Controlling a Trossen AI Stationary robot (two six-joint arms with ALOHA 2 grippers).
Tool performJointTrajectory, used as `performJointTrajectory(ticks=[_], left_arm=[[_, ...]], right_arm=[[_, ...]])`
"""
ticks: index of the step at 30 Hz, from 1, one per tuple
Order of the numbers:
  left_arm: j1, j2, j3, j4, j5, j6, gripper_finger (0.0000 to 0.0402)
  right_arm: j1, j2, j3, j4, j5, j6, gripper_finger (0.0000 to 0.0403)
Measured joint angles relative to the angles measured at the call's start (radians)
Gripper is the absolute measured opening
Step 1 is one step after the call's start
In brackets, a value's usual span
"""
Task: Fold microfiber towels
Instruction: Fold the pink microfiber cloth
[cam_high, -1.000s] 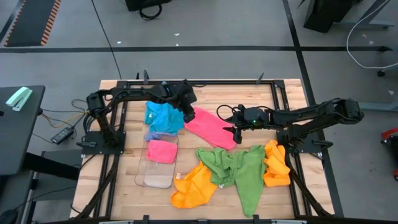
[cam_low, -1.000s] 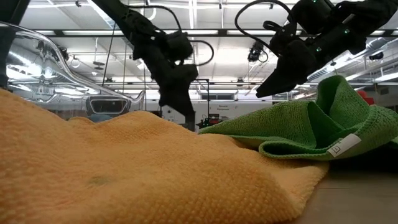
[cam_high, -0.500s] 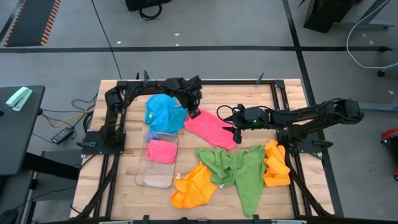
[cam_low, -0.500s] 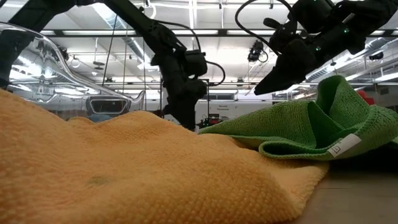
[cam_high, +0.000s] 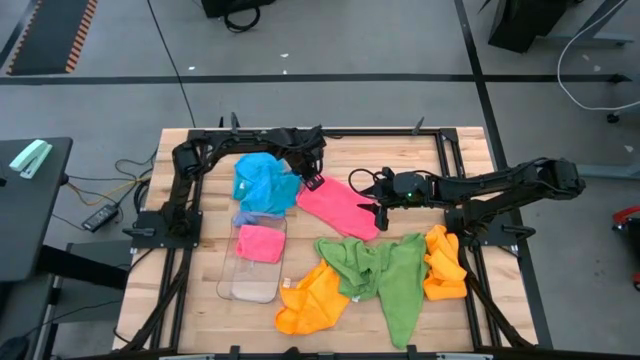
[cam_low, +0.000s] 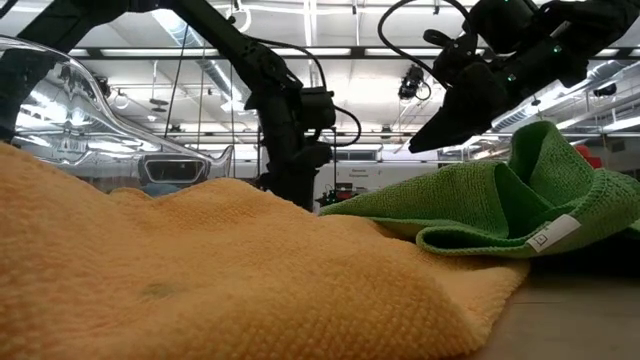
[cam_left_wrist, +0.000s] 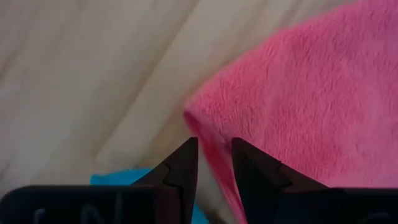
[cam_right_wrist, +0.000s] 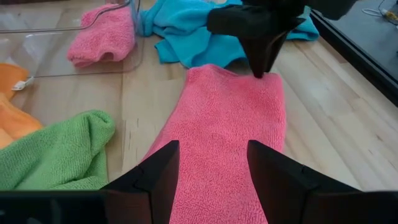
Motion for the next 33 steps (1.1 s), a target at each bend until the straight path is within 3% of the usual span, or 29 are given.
performJointTrajectory(ticks=[6,12,20,24,28,33], left_arm=[[-0.004,0.007,0.001,0.017,0.022,0.009,0.0108],[-0.001,0.0,0.001,0.031,0.153,0.01,0.0108],[-0.001,0.0,0.001,0.057,0.164,0.045,0.0104],[-0.008,0.0,0.001,0.067,0.157,0.061,0.0076],[-0.018,-0.001,0.001,0.088,0.154,0.081,0.0017],[-0.032,-0.002,0.001,0.088,0.057,0.117,0.0011]], right_arm=[[0.002,0.0,0.0,0.0,0.0,0.0,0.0198],[0.006,0.0,0.0,0.0,0.0,0.0,0.0198],[0.006,0.0,0.0,0.0,0.0,0.003,0.0198],[0.006,0.0,0.0,0.0,0.0,0.003,0.0198],[0.006,0.0,0.0,0.0,0.0,0.003,0.0198],[0.006,0.0,0.0,0.0,0.0,0.004,0.0198]])
